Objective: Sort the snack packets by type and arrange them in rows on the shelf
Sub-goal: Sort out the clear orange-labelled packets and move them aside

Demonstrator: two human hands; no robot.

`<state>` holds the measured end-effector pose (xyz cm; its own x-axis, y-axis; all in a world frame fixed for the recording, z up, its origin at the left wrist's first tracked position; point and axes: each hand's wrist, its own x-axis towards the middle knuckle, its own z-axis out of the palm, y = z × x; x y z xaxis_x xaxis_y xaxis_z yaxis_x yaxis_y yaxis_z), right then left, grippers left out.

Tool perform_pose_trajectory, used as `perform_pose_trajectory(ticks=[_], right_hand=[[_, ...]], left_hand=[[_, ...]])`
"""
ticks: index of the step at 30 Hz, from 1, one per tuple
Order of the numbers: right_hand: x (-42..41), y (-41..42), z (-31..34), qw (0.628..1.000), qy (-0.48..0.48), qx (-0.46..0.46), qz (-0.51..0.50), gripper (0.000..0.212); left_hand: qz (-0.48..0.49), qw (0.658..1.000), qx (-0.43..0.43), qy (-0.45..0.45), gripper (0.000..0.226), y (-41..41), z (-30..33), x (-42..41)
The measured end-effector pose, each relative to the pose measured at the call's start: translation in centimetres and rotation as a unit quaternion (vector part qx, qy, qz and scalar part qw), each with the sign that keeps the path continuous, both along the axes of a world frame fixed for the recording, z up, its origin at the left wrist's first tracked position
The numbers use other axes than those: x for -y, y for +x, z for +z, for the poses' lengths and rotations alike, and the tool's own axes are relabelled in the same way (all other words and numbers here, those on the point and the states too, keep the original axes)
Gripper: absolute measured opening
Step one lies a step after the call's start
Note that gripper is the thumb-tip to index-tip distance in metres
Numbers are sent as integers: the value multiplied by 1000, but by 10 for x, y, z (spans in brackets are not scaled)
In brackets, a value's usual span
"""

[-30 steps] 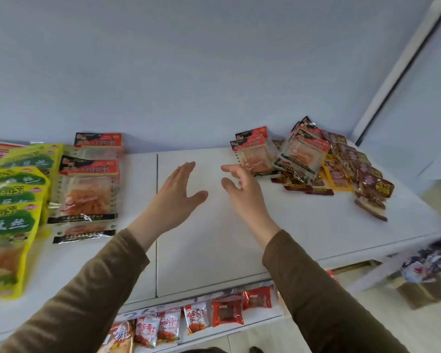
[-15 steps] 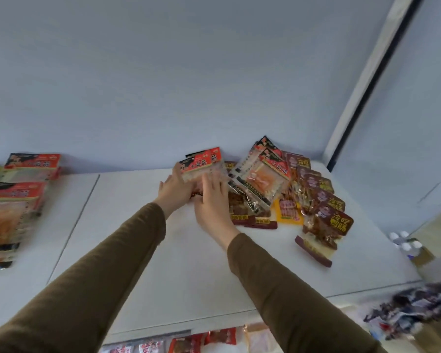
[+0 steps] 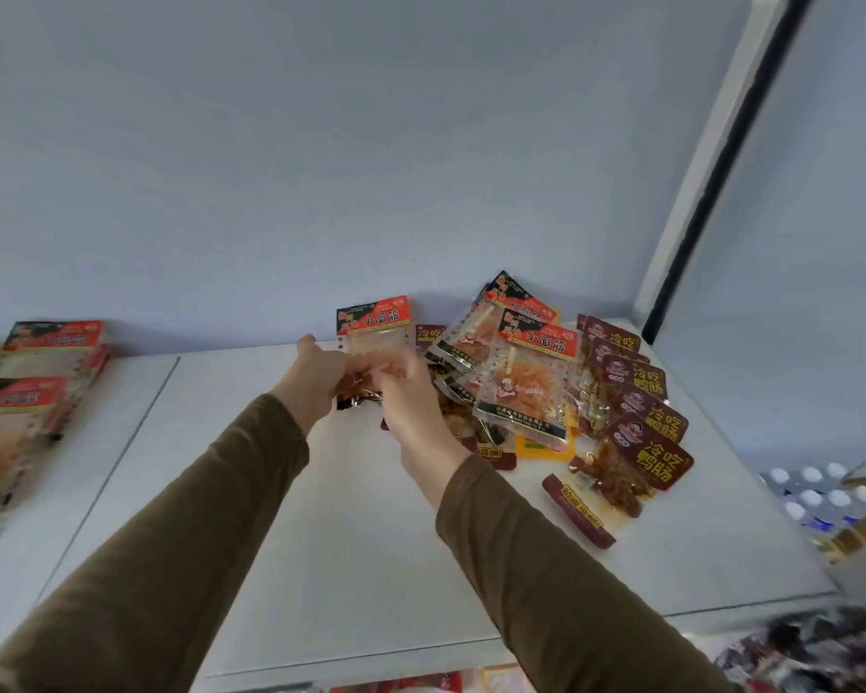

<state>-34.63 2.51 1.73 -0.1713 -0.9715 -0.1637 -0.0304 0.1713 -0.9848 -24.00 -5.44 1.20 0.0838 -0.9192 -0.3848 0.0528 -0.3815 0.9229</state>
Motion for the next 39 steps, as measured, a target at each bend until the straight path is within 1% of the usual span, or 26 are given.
perform_pose_trajectory(ticks=[1, 3, 4, 5, 7, 8, 10, 11, 13, 14, 16, 17, 20, 21, 22, 24, 26, 28, 30, 32, 34, 35, 37, 39], right_hand=[[-2, -1, 0, 1000, 0, 15, 3, 32], [-5, -1, 0, 999, -14, 29, 7, 35], [-6, -1, -1, 999, -25, 32, 9, 32], [-7, -1, -2, 999, -39, 32, 12, 29], [-9, -2, -4, 997, -73, 33, 23, 28], [-10, -2, -5, 995, -89, 34, 25, 30], [-10, -2, -5, 994, -102, 25, 30, 34], [-9, -1, -5, 994, -101, 10, 37, 39], [-3, -1, -6, 994, -90, -24, 58, 53], [0, 0, -6, 994, -77, -39, 68, 53], [4, 3, -7, 994, -48, -52, 82, 42], [5, 5, -7, 994, -36, -60, 87, 37], [5, 6, -11, 994, -11, -69, 85, 43], [4, 5, -12, 994, -9, -65, 84, 46], [3, 3, -13, 995, -11, -58, 84, 47], [0, 2, -12, 995, -21, -31, 91, 43], [-5, 4, -10, 993, -25, -19, 115, 43], [-11, 2, -7, 989, -35, -31, 141, 50], [-19, -8, -3, 984, -62, -61, 157, 57], [-30, -29, 5, 974, -120, -112, 154, 56], [-38, -59, 13, 959, -186, -187, 104, 54], [-40, -77, 14, 950, -198, -235, 62, 54], [-40, -117, 10, 932, -169, -320, -15, 55], [-40, -149, 2, 916, -76, -392, -31, 58]], left_hand=[[-16, 1000, -8, 7, 91, 4, -1, 0], [-52, 999, 2, 7, 55, 14, -1, -2], [-63, 998, 0, 0, 41, 19, -2, -4], [-68, 998, -8, -11, 34, 23, -3, -5], [-68, 997, -14, -44, 27, 29, -5, -10], [-65, 996, -1, -59, 26, 31, -7, -11], [-54, 992, 75, -85, 31, 32, -12, -12], [-44, 989, 112, -89, 38, 32, -13, -11], [-31, 986, 144, -73, 56, 29, -13, -7], [-26, 987, 147, -66, 64, 26, -11, -6], [-9, 986, 157, -55, 75, 22, -9, -3], [0, 988, 148, -48, 79, 21, -6, -2], [2, 999, 50, -13, 87, 19, -3, -2], [3, 999, 34, 0, 85, 21, -3, 0], [-9, 999, 30, 12, 75, 25, -2, 2], [-42, 999, 21, 24, 47, 35, 1, -2], [-85, 996, -1, 3, 36, 46, 4, -12], [-101, 994, -14, -45, 31, 51, 6, -21], [-68, 993, -48, -88, 26, 46, 9, -31], [-43, 990, -55, -123, 22, 38, 13, -40], [-54, 987, -63, -140, 24, 33, 16, -47], [-69, 985, -68, -142, 28, 31, 19, -49], [-116, 981, -81, -130, 31, 21, 23, -50], [-159, 978, -85, -101, 25, 6, 26, -45]])
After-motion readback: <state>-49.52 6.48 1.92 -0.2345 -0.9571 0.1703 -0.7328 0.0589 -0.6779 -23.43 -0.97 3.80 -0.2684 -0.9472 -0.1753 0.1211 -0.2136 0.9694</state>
